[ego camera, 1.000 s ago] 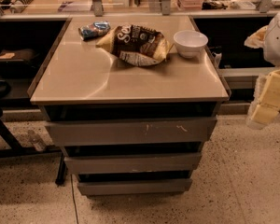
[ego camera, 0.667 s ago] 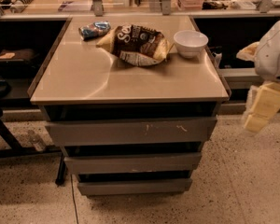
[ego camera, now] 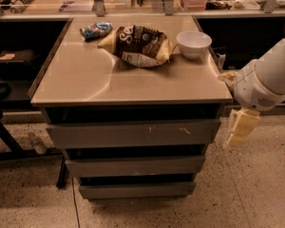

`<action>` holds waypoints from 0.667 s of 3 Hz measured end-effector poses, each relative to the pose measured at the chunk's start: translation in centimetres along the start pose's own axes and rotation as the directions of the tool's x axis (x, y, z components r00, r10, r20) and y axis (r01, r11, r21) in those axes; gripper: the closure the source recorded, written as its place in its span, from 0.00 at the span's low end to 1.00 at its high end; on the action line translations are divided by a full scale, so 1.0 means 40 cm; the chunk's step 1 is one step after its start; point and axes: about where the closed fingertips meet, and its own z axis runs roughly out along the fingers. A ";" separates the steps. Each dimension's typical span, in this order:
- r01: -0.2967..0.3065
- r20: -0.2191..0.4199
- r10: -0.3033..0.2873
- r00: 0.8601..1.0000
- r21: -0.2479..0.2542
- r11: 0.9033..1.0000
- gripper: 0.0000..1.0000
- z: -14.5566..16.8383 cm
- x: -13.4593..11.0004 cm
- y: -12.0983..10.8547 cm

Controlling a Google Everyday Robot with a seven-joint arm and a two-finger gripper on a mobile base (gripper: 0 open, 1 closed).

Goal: Open top drawer

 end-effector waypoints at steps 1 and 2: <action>0.046 0.042 -0.046 0.998 0.006 0.999 0.00 0.088 0.005 -0.012; 0.047 0.043 -0.047 0.998 0.005 0.999 0.00 0.087 0.002 -0.004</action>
Offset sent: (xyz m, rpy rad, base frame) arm 0.0113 0.0061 -0.0284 0.0253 -0.0166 0.0433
